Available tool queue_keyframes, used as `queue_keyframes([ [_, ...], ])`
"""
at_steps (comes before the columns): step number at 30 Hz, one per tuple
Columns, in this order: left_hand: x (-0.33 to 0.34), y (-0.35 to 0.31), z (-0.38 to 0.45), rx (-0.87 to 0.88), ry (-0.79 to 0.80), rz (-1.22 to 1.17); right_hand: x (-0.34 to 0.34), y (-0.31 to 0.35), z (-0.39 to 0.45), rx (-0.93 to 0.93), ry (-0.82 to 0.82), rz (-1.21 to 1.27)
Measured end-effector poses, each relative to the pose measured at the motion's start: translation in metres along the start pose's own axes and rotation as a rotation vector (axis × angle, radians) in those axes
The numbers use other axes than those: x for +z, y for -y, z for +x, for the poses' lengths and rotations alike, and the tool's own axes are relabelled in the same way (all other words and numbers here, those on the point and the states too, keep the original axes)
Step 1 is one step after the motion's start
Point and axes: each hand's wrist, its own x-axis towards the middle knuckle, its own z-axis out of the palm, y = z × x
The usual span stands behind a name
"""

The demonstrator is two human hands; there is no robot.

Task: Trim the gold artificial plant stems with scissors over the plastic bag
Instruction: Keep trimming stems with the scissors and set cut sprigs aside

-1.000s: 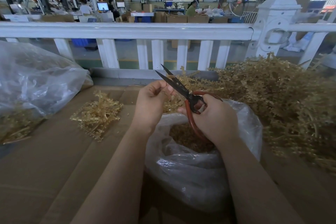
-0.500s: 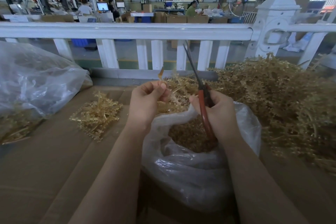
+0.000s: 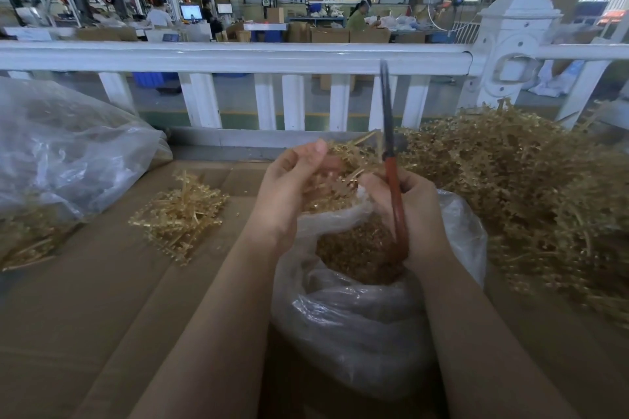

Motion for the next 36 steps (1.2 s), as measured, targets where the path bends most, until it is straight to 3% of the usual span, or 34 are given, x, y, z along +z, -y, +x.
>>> queue_keyframes([
  [3,-0.001,0.004,-0.001,-0.082,0.126,0.081,-0.005,0.002,0.000,0.004,0.008,0.165],
  [6,0.005,0.006,-0.003,-0.054,0.220,0.173,-0.004,0.004,-0.002,-0.010,0.008,0.234],
  [12,0.010,0.008,-0.004,0.018,0.188,0.168,-0.002,0.002,-0.001,0.006,0.010,0.214],
  [25,0.003,0.000,-0.002,-0.077,0.241,-0.105,-0.001,-0.006,0.003,-0.059,-0.022,0.126],
  [36,-0.004,-0.002,0.003,-0.139,0.009,-0.354,0.001,-0.005,0.001,-0.100,-0.007,-0.275],
])
